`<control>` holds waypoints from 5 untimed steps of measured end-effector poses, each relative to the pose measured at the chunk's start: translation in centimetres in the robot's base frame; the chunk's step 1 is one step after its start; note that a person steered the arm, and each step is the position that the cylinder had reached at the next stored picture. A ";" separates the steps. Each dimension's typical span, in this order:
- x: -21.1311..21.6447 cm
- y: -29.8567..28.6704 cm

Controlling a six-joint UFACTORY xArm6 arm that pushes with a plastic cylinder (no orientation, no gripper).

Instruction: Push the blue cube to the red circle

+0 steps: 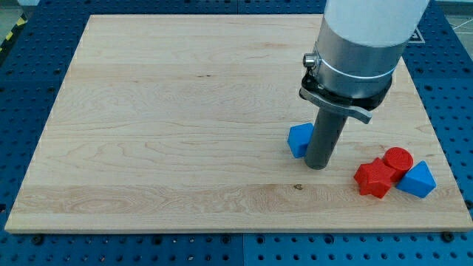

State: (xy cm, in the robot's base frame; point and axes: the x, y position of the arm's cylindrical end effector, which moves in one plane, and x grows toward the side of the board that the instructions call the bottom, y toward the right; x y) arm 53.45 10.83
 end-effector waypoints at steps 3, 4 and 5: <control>0.7 -9.0; -2.4 -7.5; -3.9 -5.2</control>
State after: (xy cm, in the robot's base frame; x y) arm 49.57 5.66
